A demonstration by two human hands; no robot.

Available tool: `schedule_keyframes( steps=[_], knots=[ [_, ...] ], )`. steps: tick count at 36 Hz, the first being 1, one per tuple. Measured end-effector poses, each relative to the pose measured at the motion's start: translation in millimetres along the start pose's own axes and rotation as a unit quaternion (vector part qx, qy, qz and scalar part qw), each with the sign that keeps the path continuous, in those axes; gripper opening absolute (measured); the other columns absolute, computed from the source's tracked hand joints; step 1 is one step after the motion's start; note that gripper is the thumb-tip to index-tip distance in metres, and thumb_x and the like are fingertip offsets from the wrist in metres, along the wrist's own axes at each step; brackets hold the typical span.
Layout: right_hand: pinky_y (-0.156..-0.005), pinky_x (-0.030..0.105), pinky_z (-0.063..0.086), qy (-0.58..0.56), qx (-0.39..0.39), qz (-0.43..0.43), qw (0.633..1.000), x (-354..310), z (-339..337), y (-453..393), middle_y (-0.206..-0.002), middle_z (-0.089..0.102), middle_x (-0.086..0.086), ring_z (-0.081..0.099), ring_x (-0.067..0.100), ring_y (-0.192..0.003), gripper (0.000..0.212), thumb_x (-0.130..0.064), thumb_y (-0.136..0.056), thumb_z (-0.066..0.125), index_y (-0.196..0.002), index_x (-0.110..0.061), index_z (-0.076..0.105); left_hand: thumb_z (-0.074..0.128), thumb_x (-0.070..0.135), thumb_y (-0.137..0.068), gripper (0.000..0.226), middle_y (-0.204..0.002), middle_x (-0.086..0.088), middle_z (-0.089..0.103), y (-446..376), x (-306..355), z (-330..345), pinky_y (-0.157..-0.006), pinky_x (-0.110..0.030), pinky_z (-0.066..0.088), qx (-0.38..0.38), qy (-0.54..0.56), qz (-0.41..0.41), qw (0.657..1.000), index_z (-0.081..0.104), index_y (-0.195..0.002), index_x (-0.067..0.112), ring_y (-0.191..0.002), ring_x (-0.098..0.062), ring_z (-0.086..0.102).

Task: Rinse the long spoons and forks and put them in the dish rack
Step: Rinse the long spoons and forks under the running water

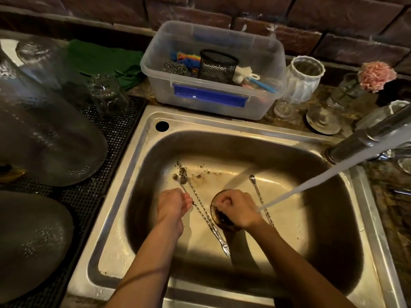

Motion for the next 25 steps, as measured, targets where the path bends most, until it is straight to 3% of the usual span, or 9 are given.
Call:
schedule_keyframes(
  steps=[2, 4, 8, 13, 18, 23, 25],
  knots=[
    [-0.078, 0.029, 0.056, -0.027, -0.019, 0.023, 0.999, -3.6, 17.5, -4.3, -0.088, 0.073, -0.005, 0.067, 0.011, -0.083, 0.011, -0.023, -0.088, 0.070, -0.082, -0.015, 0.074, 0.046, 0.007, -0.101, 0.025, -0.080, -0.012, 0.065, -1.7, -0.8, -0.7, -0.073, -0.030, 0.057, 0.004, 0.004, -0.003, 1.000, 0.061, -0.116, -0.006, -0.069, -0.019, 0.062],
    [-0.078, 0.033, 0.057, -0.031, -0.034, 0.039, 0.998, -7.3, 31.3, -7.0, -0.081, 0.073, -0.005, 0.066, 0.010, -0.077, 0.017, -0.027, -0.087, 0.073, -0.073, -0.017, 0.070, 0.047, 0.007, -0.101, 0.026, -0.078, -0.011, 0.064, -2.3, -0.9, -1.8, -0.069, -0.028, 0.056, 0.006, 0.008, -0.005, 1.000, 0.060, -0.118, -0.006, -0.066, -0.018, 0.061],
    [-0.084, 0.041, 0.055, 0.020, -0.019, 0.065, 0.998, -5.8, 41.9, -7.6, -0.087, 0.072, -0.005, 0.066, 0.014, -0.086, 0.013, -0.038, -0.086, 0.070, -0.086, -0.025, 0.067, 0.047, 0.009, -0.102, 0.027, -0.090, -0.015, 0.067, -0.7, -0.8, -3.4, -0.069, -0.027, 0.056, 0.001, 0.012, -0.009, 1.000, 0.059, -0.122, -0.004, -0.069, -0.018, 0.063],
    [-0.075, 0.035, 0.047, 0.046, -0.007, 0.062, 0.997, -4.8, 42.1, -5.8, -0.086, 0.063, -0.009, 0.058, 0.013, -0.083, 0.010, -0.032, -0.090, 0.064, -0.081, -0.030, 0.062, 0.046, 0.010, -0.102, 0.027, -0.097, -0.019, 0.070, 1.3, 0.4, -1.0, -0.070, -0.027, 0.056, -0.010, 0.006, 0.000, 1.000, 0.060, -0.121, -0.003, -0.072, -0.020, 0.065],
    [-0.084, 0.043, 0.054, 0.048, -0.013, 0.074, 0.996, -7.0, 41.4, -3.8, -0.088, 0.067, -0.001, 0.064, 0.021, -0.088, 0.021, -0.020, -0.090, 0.058, -0.070, -0.026, 0.058, 0.048, 0.008, -0.101, 0.021, -0.086, -0.014, 0.069, 0.9, -0.8, 3.7, -0.080, -0.032, 0.056, -0.026, 0.013, 0.001, 1.000, 0.061, -0.117, 0.001, -0.078, -0.023, 0.067],
    [-0.088, 0.042, 0.056, 0.013, -0.028, 0.078, 0.996, -9.5, 42.4, -4.1, -0.097, 0.074, 0.007, 0.067, 0.025, -0.093, 0.020, -0.008, -0.089, 0.054, -0.085, -0.015, 0.073, 0.049, 0.008, -0.100, 0.019, -0.091, -0.017, 0.070, 0.8, -1.5, 5.8, -0.080, -0.033, 0.057, -0.029, 0.009, 0.004, 1.000, 0.062, -0.113, 0.002, -0.082, -0.026, 0.068],
    [-0.080, 0.036, 0.055, -0.003, -0.038, 0.068, 0.997, -11.2, 43.0, -4.7, -0.090, 0.074, 0.010, 0.068, 0.024, -0.087, 0.023, -0.005, -0.089, 0.053, -0.083, -0.011, 0.074, 0.049, 0.008, -0.100, 0.019, -0.093, -0.018, 0.070, 0.4, -1.3, 5.9, -0.080, -0.033, 0.057, -0.027, 0.004, 0.006, 1.000, 0.063, -0.112, 0.003, -0.082, -0.025, 0.069]
  ],
)
Point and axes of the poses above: each hand's wrist, its own y-axis away from the middle knuckle, its own z-axis out of the palm, x = y × z, the point moved 9 cm from there along -y, towards the middle knuckle
